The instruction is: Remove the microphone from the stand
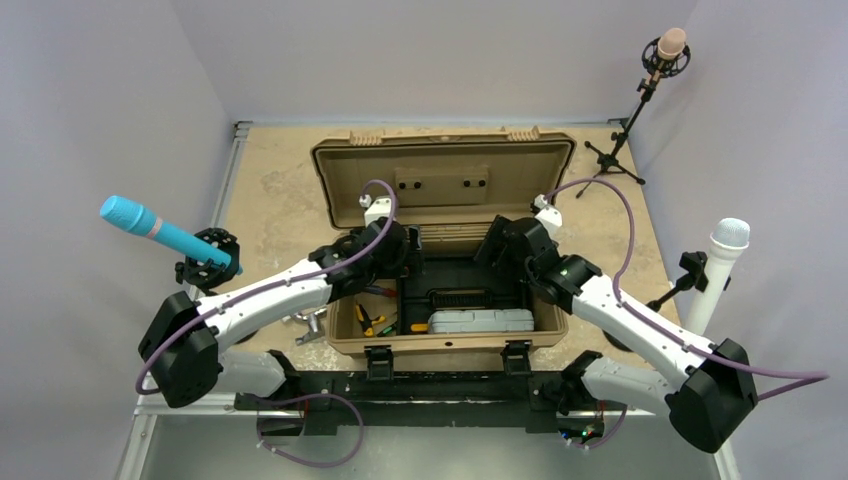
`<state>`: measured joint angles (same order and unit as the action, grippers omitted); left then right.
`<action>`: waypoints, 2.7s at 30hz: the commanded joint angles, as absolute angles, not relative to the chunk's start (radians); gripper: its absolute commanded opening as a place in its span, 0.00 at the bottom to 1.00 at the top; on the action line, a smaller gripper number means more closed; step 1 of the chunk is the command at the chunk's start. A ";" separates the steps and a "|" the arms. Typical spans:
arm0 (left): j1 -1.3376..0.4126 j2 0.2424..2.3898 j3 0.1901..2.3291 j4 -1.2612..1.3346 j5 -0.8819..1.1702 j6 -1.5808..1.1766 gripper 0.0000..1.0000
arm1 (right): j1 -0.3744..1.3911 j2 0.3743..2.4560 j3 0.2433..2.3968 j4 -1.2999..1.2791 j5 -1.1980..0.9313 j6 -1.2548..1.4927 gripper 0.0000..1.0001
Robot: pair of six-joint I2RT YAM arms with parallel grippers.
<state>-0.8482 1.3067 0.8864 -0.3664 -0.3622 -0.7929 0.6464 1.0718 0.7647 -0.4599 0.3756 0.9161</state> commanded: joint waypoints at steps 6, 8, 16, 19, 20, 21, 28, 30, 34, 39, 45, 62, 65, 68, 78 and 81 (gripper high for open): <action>-0.755 1.367 0.916 -0.259 -0.347 -0.723 0.98 | 0.638 1.064 0.618 -0.242 0.468 0.987 0.99; -0.746 1.382 0.928 -0.251 -0.347 -0.712 0.98 | 0.637 1.062 0.603 -0.201 0.486 0.968 0.99; -0.717 1.431 0.974 -0.227 -0.342 -0.687 0.98 | 0.637 1.058 0.587 -0.045 0.533 0.909 0.99; -0.696 1.449 0.995 -0.224 -0.331 -0.675 0.98 | 0.635 1.117 0.608 -0.007 0.557 0.887 0.99; -0.687 1.456 1.003 -0.225 -0.328 -0.670 0.98 | 0.636 1.135 0.615 -0.005 0.562 0.877 0.99; -0.679 1.465 1.012 -0.225 -0.325 -0.661 0.98 | 0.635 1.156 0.621 0.023 0.568 0.870 0.99; -0.626 1.505 1.076 -0.224 -0.320 -0.625 0.98 | 0.636 1.264 0.679 0.129 0.599 0.800 0.99; -0.617 1.515 1.086 -0.226 -0.319 -0.622 0.98 | 0.636 1.292 0.697 0.142 0.604 0.788 0.99; -0.617 1.503 1.055 -0.216 -0.310 -0.634 0.98 | 0.636 1.313 0.695 0.128 0.575 0.809 0.99; -0.618 1.465 0.986 -0.197 -0.287 -0.661 0.98 | 0.636 1.236 0.648 0.109 0.538 0.824 0.99; -0.616 1.492 0.965 -0.165 -0.311 -0.675 0.98 | 0.636 1.200 0.578 0.307 0.544 0.731 0.99; -0.527 1.589 1.010 -0.024 -0.394 -0.582 0.99 | 0.634 1.471 0.548 0.878 0.601 0.632 0.99; -0.488 1.623 1.055 -0.017 -0.377 -0.579 0.99 | 0.618 1.546 0.598 0.908 0.600 0.626 0.99; -0.453 1.649 1.102 -0.016 -0.359 -0.579 0.99 | 0.589 1.615 0.658 0.938 0.577 0.622 0.99; -0.401 1.807 1.354 -0.068 -0.308 -0.555 0.99 | 0.456 1.782 0.898 0.869 0.475 0.619 0.99; -0.378 1.872 1.428 -0.081 -0.272 -0.568 0.99 | 0.433 1.833 0.997 0.821 0.449 0.611 0.99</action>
